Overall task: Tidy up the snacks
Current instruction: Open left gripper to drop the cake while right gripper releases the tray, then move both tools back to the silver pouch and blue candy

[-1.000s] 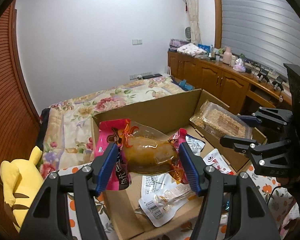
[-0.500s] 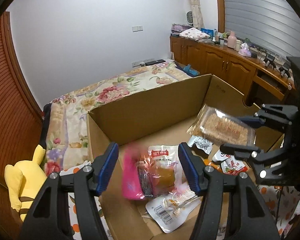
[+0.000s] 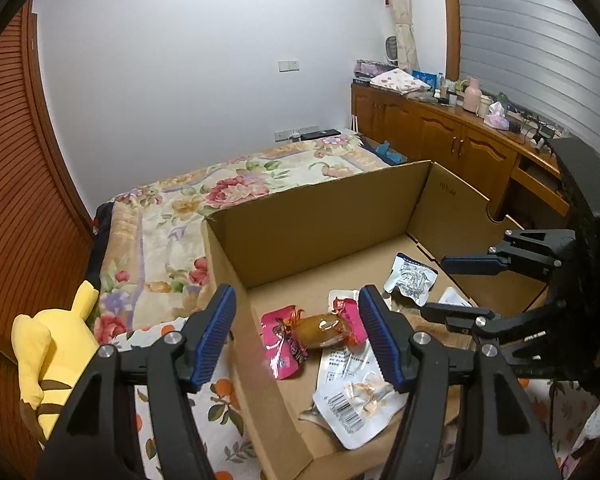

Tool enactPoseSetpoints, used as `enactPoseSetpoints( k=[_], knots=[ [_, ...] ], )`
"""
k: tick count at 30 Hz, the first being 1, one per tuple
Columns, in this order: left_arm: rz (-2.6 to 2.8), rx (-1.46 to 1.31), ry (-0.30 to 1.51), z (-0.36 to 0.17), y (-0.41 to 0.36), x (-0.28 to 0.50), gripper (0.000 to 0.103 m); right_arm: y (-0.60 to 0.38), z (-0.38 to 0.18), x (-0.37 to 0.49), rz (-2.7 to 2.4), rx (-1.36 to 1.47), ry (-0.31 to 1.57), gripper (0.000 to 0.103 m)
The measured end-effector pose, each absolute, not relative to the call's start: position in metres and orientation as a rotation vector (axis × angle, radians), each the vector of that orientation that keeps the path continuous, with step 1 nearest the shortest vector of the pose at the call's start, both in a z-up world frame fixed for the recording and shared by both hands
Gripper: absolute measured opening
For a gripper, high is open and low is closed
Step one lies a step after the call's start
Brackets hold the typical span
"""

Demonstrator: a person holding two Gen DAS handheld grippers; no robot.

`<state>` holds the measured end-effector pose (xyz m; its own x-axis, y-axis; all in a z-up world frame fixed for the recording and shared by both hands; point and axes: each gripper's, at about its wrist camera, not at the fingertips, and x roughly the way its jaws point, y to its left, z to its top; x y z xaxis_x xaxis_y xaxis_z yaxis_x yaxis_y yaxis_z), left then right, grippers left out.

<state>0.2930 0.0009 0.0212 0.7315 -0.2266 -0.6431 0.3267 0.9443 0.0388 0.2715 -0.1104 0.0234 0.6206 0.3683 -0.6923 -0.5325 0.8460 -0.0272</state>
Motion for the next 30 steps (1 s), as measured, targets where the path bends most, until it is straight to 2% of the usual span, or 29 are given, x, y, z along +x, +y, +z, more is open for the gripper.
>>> enactPoseSetpoints(
  k=[14, 20, 30],
  knots=[
    [-0.317, 0.134, 0.636, 0.029, 0.018, 0.246, 0.072, -0.114, 0.049, 0.239, 0.516, -0.206, 0.678, 0.048],
    [-0.331, 0.109, 0.618, 0.034, 0.021, 0.219, 0.081, -0.121, 0.062, 0.212, 0.513, -0.192, 0.649, 0.048],
    [-0.336, 0.095, 0.642, 0.011, 0.019, 0.180, 0.081, -0.137, 0.066, 0.168, 0.481, -0.177, 0.639, 0.053]
  ],
)
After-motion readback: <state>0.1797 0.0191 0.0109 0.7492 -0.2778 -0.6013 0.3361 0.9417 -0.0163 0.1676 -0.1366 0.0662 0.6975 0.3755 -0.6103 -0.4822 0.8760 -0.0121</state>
